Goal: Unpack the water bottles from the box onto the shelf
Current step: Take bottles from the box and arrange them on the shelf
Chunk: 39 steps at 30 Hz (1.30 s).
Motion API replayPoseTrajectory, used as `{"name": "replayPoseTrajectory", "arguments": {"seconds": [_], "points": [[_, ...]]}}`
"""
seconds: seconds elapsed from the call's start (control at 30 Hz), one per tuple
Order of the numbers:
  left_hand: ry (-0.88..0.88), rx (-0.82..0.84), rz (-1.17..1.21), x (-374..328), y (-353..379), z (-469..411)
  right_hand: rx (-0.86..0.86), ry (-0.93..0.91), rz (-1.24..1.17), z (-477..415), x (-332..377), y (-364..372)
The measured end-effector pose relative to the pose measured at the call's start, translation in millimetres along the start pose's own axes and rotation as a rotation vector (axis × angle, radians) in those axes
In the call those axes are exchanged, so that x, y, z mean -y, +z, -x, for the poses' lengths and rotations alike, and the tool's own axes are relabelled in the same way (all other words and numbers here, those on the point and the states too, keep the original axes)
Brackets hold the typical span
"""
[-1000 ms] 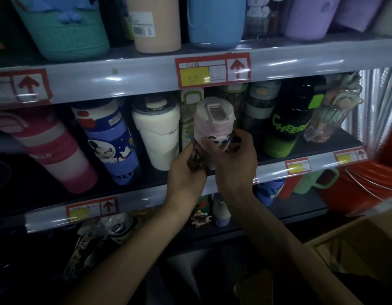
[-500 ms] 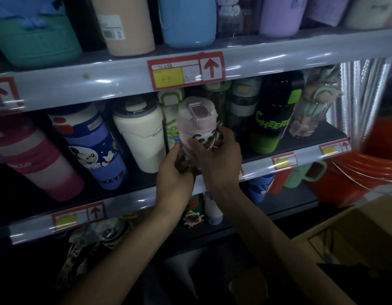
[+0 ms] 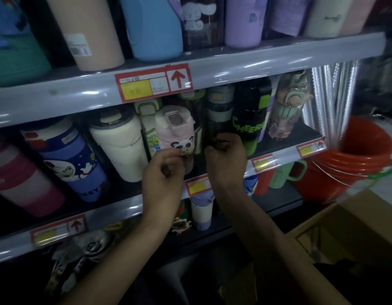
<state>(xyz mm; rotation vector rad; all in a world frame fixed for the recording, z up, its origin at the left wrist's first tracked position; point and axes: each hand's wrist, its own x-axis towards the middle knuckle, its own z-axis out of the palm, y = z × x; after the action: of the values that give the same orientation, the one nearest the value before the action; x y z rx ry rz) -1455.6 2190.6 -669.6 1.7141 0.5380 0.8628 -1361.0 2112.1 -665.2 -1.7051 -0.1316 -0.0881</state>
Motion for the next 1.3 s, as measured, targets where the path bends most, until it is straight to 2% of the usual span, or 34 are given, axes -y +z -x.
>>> {"name": "replayPoseTrajectory", "arguments": {"seconds": [0.13,0.37,0.6,0.77,0.93,1.3], "points": [[0.041,0.122,-0.025,-7,19,4,-0.128,-0.004,0.001,-17,-6,-18],[0.041,0.253,-0.047,-9,53,-1,-0.265,-0.165,0.128,-42,-19,-37],[-0.001,0.269,-0.056,-6,92,-17,-0.197,-0.197,0.241,-67,-32,-41],[-0.022,0.304,-0.076,-6,102,-24,-0.116,-0.158,0.197,-80,-40,-46],[-0.028,0.27,-0.046,-11,95,-27,-0.08,-0.149,0.122,-78,-40,-56],[0.031,0.351,0.01,-23,88,-13,-0.092,-0.304,-0.006,-44,-39,-63]]}}
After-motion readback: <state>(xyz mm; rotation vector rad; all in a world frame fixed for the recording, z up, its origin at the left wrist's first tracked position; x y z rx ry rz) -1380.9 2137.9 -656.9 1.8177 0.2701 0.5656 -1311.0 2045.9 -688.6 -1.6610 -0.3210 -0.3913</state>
